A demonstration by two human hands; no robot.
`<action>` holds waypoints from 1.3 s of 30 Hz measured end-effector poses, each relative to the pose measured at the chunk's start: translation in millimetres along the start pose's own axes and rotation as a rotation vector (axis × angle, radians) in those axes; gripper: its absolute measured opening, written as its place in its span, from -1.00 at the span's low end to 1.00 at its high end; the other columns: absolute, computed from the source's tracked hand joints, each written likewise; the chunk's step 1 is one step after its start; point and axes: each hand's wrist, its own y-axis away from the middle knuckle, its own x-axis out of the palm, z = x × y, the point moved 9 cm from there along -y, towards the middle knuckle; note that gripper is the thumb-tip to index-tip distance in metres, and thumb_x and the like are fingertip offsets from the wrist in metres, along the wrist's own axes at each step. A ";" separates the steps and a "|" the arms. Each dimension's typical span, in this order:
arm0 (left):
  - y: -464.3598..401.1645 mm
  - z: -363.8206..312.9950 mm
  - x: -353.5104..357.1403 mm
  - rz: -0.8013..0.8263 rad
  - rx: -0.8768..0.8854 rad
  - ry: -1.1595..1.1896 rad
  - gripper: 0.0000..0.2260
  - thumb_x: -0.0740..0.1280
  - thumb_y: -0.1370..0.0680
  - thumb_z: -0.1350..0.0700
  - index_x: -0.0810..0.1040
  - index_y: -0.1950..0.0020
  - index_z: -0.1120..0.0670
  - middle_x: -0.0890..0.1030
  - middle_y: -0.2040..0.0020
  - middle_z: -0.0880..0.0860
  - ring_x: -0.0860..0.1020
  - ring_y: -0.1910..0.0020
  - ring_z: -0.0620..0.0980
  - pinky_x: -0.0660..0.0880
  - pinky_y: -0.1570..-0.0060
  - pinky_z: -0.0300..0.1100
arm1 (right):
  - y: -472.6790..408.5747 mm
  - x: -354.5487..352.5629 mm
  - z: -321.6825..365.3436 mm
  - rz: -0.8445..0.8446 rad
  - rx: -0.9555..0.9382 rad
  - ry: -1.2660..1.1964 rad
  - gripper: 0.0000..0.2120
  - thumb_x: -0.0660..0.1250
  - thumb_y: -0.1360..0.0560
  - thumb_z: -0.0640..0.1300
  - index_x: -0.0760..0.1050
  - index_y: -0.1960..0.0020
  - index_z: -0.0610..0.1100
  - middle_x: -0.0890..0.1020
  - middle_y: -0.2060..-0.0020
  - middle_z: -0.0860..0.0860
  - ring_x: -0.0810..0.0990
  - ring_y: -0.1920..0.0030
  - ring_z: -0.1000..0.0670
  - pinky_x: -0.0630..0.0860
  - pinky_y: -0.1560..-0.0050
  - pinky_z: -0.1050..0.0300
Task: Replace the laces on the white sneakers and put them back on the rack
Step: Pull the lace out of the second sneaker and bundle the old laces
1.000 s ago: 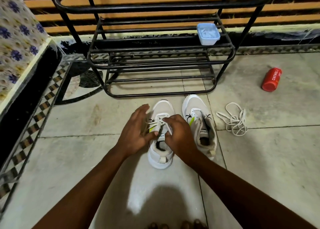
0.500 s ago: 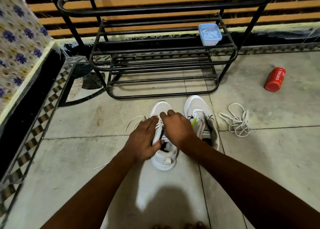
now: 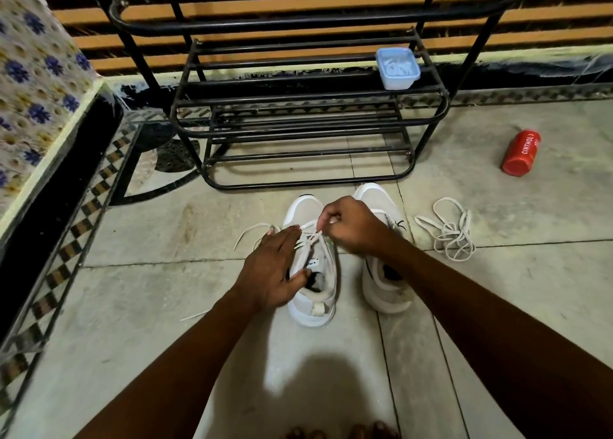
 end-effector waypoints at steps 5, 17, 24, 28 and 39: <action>-1.4 -2.0 -3.9 -0.024 0.009 -0.030 -0.26 0.21 -0.52 -0.26 0.37 -0.55 0.19 0.47 -0.50 0.15 0.43 -0.47 0.12 0.25 -0.54 0.03 | -5.3 19.9 7.5 0.117 -0.174 0.413 -0.92 0.29 -0.49 -0.24 0.53 0.11 -0.10 0.66 0.15 0.02 0.55 -0.01 -0.08 0.39 0.05 0.11; 0.9 -3.0 -7.7 -0.037 0.035 -0.046 -0.26 0.20 -0.53 -0.29 0.35 -0.57 0.17 0.48 -0.49 0.14 0.40 -0.45 0.14 0.32 -0.47 0.04 | -0.4 -13.4 -42.2 -0.049 0.341 -0.429 -0.77 0.54 -0.46 -0.13 0.61 0.26 -0.26 0.49 0.49 -0.02 0.39 0.51 0.07 0.29 0.44 0.26; 3.8 2.7 -2.7 -0.003 -0.008 -0.040 -0.25 0.15 -0.53 -0.33 0.30 -0.61 0.07 0.41 -0.56 0.06 0.42 -0.49 0.16 0.50 -0.28 0.01 | 5.4 -2.1 3.4 0.141 -0.136 0.004 -0.92 0.47 -0.49 -0.27 0.65 0.17 -0.26 0.63 0.10 -0.06 0.59 0.15 0.12 0.51 0.14 0.21; 1.6 2.2 -5.1 0.004 -0.003 -0.039 -0.24 0.15 -0.52 -0.33 0.28 -0.62 0.06 0.39 -0.56 0.04 0.43 -0.47 0.10 0.51 -0.24 -0.02 | 5.8 -22.1 -18.5 -0.116 0.145 -0.919 -0.75 0.22 -0.60 -0.38 0.49 0.23 -0.22 0.60 0.22 -0.16 0.38 0.49 0.10 0.24 0.56 0.27; 2.3 5.4 0.0 0.005 -0.001 -0.040 -0.25 0.14 -0.55 -0.36 0.26 -0.62 0.05 0.38 -0.56 0.03 0.44 -0.47 0.09 0.55 -0.19 0.01 | 23.0 13.5 16.2 0.186 -0.327 0.507 -0.62 0.31 -0.49 -0.11 0.31 -0.27 -0.10 0.53 0.26 -0.12 0.49 0.27 -0.19 0.30 0.30 0.08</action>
